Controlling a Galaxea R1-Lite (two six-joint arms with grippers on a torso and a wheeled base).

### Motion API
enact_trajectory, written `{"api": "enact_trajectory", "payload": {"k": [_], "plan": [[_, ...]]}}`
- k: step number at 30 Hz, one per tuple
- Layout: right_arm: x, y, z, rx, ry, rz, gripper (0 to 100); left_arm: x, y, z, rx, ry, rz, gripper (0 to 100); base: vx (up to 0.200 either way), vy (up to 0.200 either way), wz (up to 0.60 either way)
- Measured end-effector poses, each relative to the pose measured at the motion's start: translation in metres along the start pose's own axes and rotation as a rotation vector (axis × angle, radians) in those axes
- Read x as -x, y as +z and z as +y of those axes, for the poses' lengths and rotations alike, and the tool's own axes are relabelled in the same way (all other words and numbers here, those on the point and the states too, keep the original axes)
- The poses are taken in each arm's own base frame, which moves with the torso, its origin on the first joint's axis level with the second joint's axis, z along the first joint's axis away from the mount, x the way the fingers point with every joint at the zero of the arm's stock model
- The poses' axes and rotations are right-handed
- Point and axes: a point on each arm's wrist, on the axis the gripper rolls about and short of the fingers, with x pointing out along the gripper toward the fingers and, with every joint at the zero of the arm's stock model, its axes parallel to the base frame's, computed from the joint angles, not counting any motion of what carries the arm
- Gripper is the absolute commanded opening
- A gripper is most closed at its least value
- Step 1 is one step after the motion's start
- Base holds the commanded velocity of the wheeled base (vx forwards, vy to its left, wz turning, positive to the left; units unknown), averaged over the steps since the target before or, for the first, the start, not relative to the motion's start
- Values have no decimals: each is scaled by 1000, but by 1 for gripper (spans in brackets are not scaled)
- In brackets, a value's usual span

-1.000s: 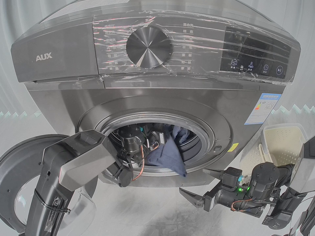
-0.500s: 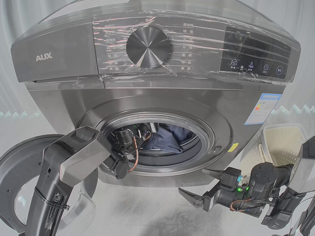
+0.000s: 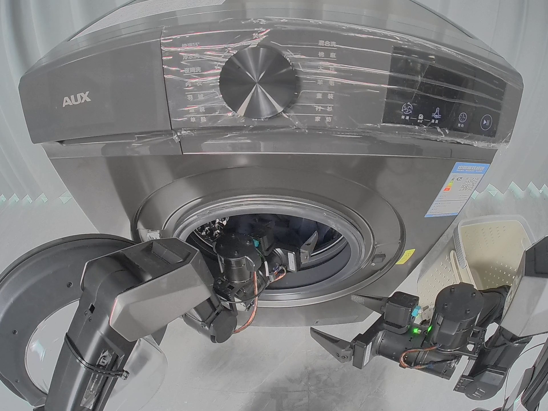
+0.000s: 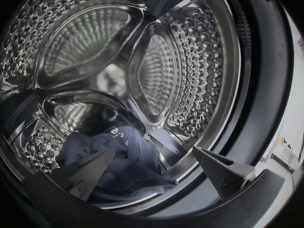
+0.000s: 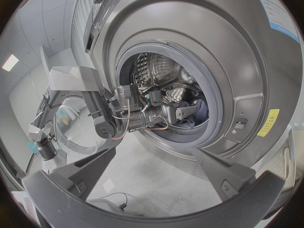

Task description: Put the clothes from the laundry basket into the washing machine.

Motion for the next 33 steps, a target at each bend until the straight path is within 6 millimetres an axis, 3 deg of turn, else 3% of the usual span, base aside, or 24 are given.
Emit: {"api": "enact_trajectory", "payload": {"k": [9, 10, 23, 33], "plan": [[0, 0, 0, 0, 1, -1, 100, 2, -27, 0, -17, -17, 63, 100, 0, 0, 0], [0, 0, 0, 0, 1, -1, 100, 2, -29, 1, -17, -17, 67, 0, 0, 0, 0], [-2, 2, 1, 0, 3, -9, 100, -10, -39, 7, -15, -4, 43, 0, 0, 0, 0], [-3, 2, 1, 0, 5, -12, 100, -37, -4, 31, -8, 103, -133, 0, 0, 0, 0]]}}
